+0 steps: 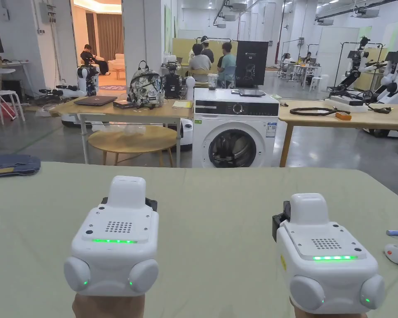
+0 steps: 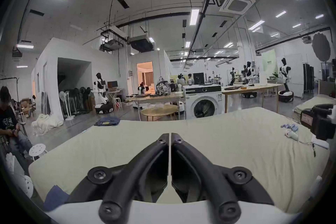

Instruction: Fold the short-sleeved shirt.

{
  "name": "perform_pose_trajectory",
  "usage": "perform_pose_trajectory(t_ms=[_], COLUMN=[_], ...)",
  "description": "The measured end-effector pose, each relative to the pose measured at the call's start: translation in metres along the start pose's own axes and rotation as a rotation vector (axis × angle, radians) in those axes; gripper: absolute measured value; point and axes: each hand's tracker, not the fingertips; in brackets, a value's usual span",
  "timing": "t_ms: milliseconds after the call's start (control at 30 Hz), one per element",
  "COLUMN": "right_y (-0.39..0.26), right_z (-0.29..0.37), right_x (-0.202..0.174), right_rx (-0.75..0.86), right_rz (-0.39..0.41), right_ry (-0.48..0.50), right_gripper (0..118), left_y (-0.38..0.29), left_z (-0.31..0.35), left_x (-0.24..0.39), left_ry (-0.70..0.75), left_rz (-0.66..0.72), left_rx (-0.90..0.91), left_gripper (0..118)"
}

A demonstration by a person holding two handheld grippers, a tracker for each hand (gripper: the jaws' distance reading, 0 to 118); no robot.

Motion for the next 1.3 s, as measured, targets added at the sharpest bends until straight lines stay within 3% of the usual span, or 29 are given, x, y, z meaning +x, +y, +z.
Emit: perform_pose_trajectory(t_ms=[167,200,233,267,300,333,367,400,467,667,733,1300], right_y=[0.003,0.003,0.003,0.003,0.004,0.004,0.005,0.005,0.002,-0.003,-0.007,-0.004], right_z=[0.003,0.004,0.006,0.006,0.008,0.008,0.007,0.006,0.010,0.006,0.006,0.008], right_x=[-0.001,-0.001,-0.001,-0.001,0.000,0.000,0.000,0.000,0.001,0.000,0.000,0.000], right_rx=[0.011,0.024,0.040,0.045,0.052,0.052,0.047,0.045,0.092,0.041,0.033,0.027], right_rz=[-0.009,-0.017,-0.024,-0.025,-0.025,-0.020,-0.019,-0.018,-0.025,-0.014,-0.013,-0.006], right_ry=[-0.005,-0.009,-0.013,-0.016,-0.015,-0.014,-0.012,-0.015,-0.053,-0.039,-0.043,-0.053], right_gripper=[0,0,13,37,75,100,117,118,118,118,118,118], left_y=[0.002,0.003,0.004,0.004,0.005,0.007,0.008,0.007,0.011,0.018,0.018,0.017], left_z=[0.002,0.003,0.004,0.002,0.001,-0.002,-0.004,0.001,0.004,0.006,0.011,0.013], left_x=[0.001,0.003,0.003,0.002,0.002,0.001,0.002,0.000,-0.002,-0.004,-0.003,0.003], left_ry=[-0.015,0.007,0.029,0.035,0.036,0.028,0.030,0.049,0.031,-0.126,-0.150,-0.087], left_rz=[-0.009,0.005,0.004,0.001,0.001,-0.003,-0.004,0.008,0.021,0.119,0.132,0.106], left_rx=[0.011,0.033,0.044,0.048,0.044,0.027,0.006,-0.005,0.028,0.006,0.082,0.022], left_gripper=[0,11,38,76,113,118,118,118,118,118,118,118])
